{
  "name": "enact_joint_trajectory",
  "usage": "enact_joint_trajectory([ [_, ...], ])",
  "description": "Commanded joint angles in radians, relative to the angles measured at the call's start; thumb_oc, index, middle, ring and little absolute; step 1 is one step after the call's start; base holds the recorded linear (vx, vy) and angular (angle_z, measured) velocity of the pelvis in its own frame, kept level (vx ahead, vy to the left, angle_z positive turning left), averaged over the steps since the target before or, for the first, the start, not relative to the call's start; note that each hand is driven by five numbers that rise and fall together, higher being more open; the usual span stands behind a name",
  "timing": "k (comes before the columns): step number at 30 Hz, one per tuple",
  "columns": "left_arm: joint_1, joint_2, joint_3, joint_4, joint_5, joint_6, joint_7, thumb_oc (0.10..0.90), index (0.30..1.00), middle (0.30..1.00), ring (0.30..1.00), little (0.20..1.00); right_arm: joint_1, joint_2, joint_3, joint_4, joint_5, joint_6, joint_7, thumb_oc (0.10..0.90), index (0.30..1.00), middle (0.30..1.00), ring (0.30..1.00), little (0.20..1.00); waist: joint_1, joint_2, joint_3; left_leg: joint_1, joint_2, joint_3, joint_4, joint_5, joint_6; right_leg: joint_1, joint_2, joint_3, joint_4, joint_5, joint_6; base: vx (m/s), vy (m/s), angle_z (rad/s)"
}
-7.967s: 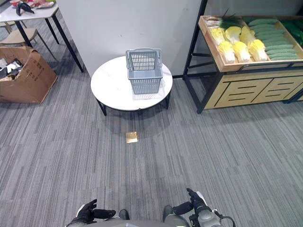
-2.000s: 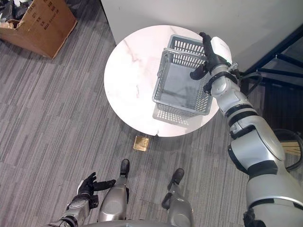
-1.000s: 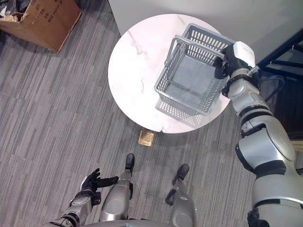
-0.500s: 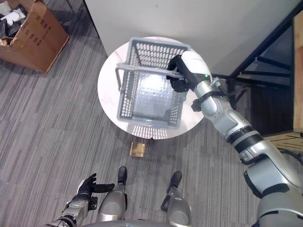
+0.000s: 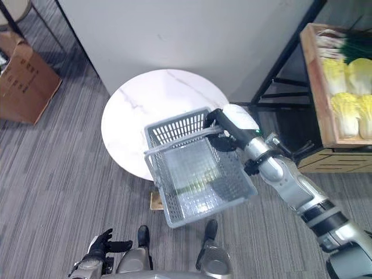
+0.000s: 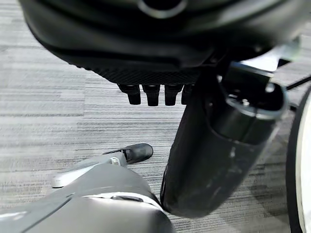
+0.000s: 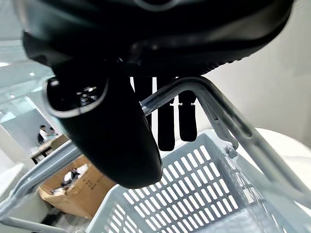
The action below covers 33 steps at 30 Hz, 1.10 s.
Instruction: Get the vegetables into the basket
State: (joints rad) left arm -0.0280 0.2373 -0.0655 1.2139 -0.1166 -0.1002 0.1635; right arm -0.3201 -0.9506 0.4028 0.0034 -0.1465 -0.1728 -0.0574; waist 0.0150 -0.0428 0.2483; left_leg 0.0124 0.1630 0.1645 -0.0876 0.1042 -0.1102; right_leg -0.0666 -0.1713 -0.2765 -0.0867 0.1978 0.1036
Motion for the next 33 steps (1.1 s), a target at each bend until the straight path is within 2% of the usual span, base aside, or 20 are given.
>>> enact_joint_trajectory([
  [1,0.028,0.014,-0.036,0.09,0.041,0.001,-0.001,0.9,1.0,1.0,1.0,1.0,-0.129,-0.029,-0.148,-0.118,0.087,-0.115,-0.052,0.4,0.3,0.3,0.3,0.3,0.015,-0.017,-0.06,0.025,0.007,0.021,0.0,-0.091,-0.012,0.061,-0.062,0.007,-0.001,-0.073,0.092,0.02,-0.01,-0.11],
  [5,0.037,0.017,-0.025,0.092,0.058,-0.002,0.006,0.9,1.0,1.0,1.0,1.0,-0.051,-0.062,-0.184,-0.119,0.068,-0.12,-0.046,0.4,0.3,0.3,0.3,0.3,0.003,-0.019,-0.055,0.041,0.01,0.03,0.008,-0.095,-0.013,0.068,-0.058,0.013,0.001,-0.078,0.091,0.0,-0.01,-0.11],
  [6,0.03,0.02,-0.029,0.082,0.082,-0.008,0.031,0.9,1.0,1.0,1.0,1.0,-0.02,-0.059,-0.197,-0.103,0.053,-0.121,-0.059,0.4,0.3,0.3,0.3,0.3,-0.001,-0.027,-0.041,0.029,0.012,0.03,0.059,-0.112,-0.013,0.069,-0.061,0.02,0.009,-0.079,0.09,-0.02,-0.015,-0.15],
  [10,0.021,0.035,-0.056,0.05,0.147,-0.02,0.077,0.9,1.0,1.0,1.0,1.0,-0.002,-0.068,-0.211,-0.094,0.03,-0.131,-0.078,0.4,0.3,0.3,0.3,0.3,0.0,-0.036,-0.028,0.006,0.014,0.028,0.113,-0.135,-0.013,0.068,-0.066,0.025,0.015,-0.077,0.089,-0.03,0.009,-0.1],
  [12,0.013,0.062,-0.125,-0.024,0.263,-0.035,0.143,0.9,1.0,1.0,1.0,1.0,0.053,-0.072,-0.25,-0.093,0.027,-0.151,-0.118,0.4,0.3,0.3,0.3,0.3,-0.003,-0.052,0.0,-0.027,0.006,0.025,0.2,-0.183,0.001,0.045,-0.088,0.035,0.078,-0.087,0.099,-0.06,0.102,-0.03],
  [16,0.007,0.077,-0.137,-0.041,0.27,-0.038,0.152,0.9,1.0,1.0,1.0,1.0,0.119,-0.057,-0.303,-0.104,0.019,-0.149,-0.139,0.4,0.3,0.3,0.3,0.3,-0.009,-0.06,0.016,-0.032,-0.014,0.034,0.231,-0.219,0.023,0.014,-0.123,0.052,0.143,-0.089,0.117,-0.03,0.154,-0.07],
  [17,0.0,0.079,-0.135,-0.045,0.265,-0.04,0.15,0.9,1.0,1.0,1.0,1.0,0.137,-0.046,-0.316,-0.107,0.02,-0.149,-0.142,0.4,0.3,0.3,0.3,0.3,-0.016,-0.062,0.023,-0.031,-0.025,0.038,0.232,-0.228,0.03,0.007,-0.134,0.059,0.151,-0.077,0.125,-0.05,0.262,-0.01],
  [18,-0.008,0.08,-0.128,-0.044,0.252,-0.044,0.149,0.9,1.0,1.0,1.0,1.0,0.174,-0.031,-0.346,-0.117,0.013,-0.146,-0.153,0.4,0.3,0.3,0.3,0.3,-0.03,-0.073,0.027,-0.027,-0.055,0.053,0.225,-0.237,0.043,-0.004,-0.162,0.074,0.136,-0.004,0.148,-0.04,0.207,0.0],
  [19,-0.009,0.08,-0.128,-0.043,0.252,-0.045,0.149,0.9,1.0,1.0,1.0,1.0,0.174,-0.03,-0.346,-0.117,0.012,-0.145,-0.153,0.4,0.3,0.3,0.3,0.3,-0.029,-0.074,0.027,-0.026,-0.056,0.055,0.224,-0.236,0.044,-0.004,-0.163,0.075,0.134,-0.002,0.149,-0.09,0.21,-0.02],
  [20,-0.02,0.079,-0.119,-0.038,0.235,-0.048,0.147,0.9,1.0,1.0,1.0,1.0,0.165,-0.02,-0.346,-0.112,0.004,-0.141,-0.161,0.4,0.3,0.3,0.3,0.3,-0.037,-0.08,0.031,-0.031,-0.07,0.075,0.22,-0.232,0.047,-0.025,-0.175,0.083,0.119,0.068,0.158,-0.12,0.103,-0.15],
  [21,-0.021,0.082,-0.118,-0.053,0.227,-0.05,0.148,0.9,1.0,1.0,1.0,1.0,0.162,-0.011,-0.343,-0.116,0.002,-0.138,-0.165,0.4,0.3,0.3,0.3,0.3,-0.041,-0.079,0.035,-0.038,-0.071,0.086,0.216,-0.227,0.05,-0.04,-0.176,0.084,0.114,0.081,0.158,-0.19,0.162,-0.21],
  [23,-0.019,0.098,-0.116,-0.075,0.214,-0.055,0.136,0.9,1.0,1.0,1.0,1.0,0.133,0.004,-0.323,-0.115,-0.006,-0.133,-0.174,0.4,0.3,0.3,0.3,0.3,-0.029,-0.064,0.043,-0.049,-0.055,0.126,0.21,-0.22,0.062,-0.062,-0.175,0.04,0.144,0.046,0.157,-0.26,0.188,-0.8],
  [24,-0.012,0.109,-0.12,-0.091,0.214,-0.056,0.13,0.9,1.0,1.0,1.0,1.0,0.103,0.018,-0.3,-0.111,-0.007,-0.136,-0.178,0.4,0.3,0.3,0.3,0.3,-0.007,-0.046,0.042,-0.058,-0.04,0.172,0.193,-0.199,0.071,-0.037,-0.19,-0.046,0.203,-0.009,0.143,-0.24,0.174,-1.52],
  [25,-0.012,0.109,-0.119,-0.091,0.214,-0.056,0.13,0.9,1.0,1.0,1.0,1.0,0.102,0.018,-0.298,-0.11,-0.007,-0.136,-0.178,0.4,0.3,0.3,0.3,0.3,-0.008,-0.046,0.043,-0.057,-0.04,0.172,0.193,-0.199,0.071,-0.037,-0.19,-0.046,0.205,-0.011,0.143,-0.22,0.187,-1.73],
  [27,0.002,0.119,-0.096,-0.09,0.202,-0.051,0.13,0.9,1.0,1.0,1.0,1.0,0.076,0.034,-0.273,-0.103,-0.014,-0.133,-0.175,0.4,0.3,0.3,0.3,0.3,0.015,-0.031,0.033,-0.052,-0.03,0.202,0.176,-0.2,0.074,0.002,-0.204,-0.1,0.293,-0.07,0.139,-0.08,0.139,-0.8],
  [29,0.02,0.125,-0.075,-0.084,0.188,-0.05,0.133,0.9,1.0,1.0,1.0,1.0,0.03,0.045,-0.233,-0.105,-0.022,-0.134,-0.167,0.4,0.3,0.3,0.3,0.3,0.048,-0.035,0.012,-0.057,-0.024,0.263,0.168,-0.189,0.081,0.056,-0.216,-0.16,0.335,-0.1,0.131,-0.17,0.077,-0.53],
  [31,0.033,0.125,-0.078,-0.087,0.183,-0.052,0.129,0.9,1.0,1.0,1.0,1.0,-0.015,0.056,-0.196,-0.102,-0.019,-0.135,-0.16,0.4,0.3,0.3,0.3,0.3,0.066,-0.043,0.004,-0.065,-0.012,0.3,0.174,-0.179,0.078,0.091,-0.217,-0.172,0.337,-0.098,0.135,-0.15,-0.019,-1.27],
  [32,0.037,0.124,-0.076,-0.084,0.184,-0.051,0.127,0.9,1.0,1.0,1.0,1.0,-0.031,0.063,-0.179,-0.098,-0.019,-0.135,-0.159,0.4,0.3,0.3,0.3,0.3,0.074,-0.049,0.001,-0.063,-0.009,0.321,0.175,-0.176,0.076,0.109,-0.207,-0.173,0.315,-0.095,0.137,-0.15,-0.08,-0.84],
  [33,0.048,0.122,-0.067,-0.081,0.186,-0.048,0.121,0.9,1.0,1.0,1.0,1.0,-0.044,0.074,-0.164,-0.108,-0.019,-0.136,-0.154,0.4,0.3,0.3,0.3,0.3,0.089,-0.059,-0.004,-0.06,-0.001,0.36,0.178,-0.167,0.068,0.138,-0.198,-0.223,0.245,-0.089,0.142,-0.12,-0.11,-0.82],
])
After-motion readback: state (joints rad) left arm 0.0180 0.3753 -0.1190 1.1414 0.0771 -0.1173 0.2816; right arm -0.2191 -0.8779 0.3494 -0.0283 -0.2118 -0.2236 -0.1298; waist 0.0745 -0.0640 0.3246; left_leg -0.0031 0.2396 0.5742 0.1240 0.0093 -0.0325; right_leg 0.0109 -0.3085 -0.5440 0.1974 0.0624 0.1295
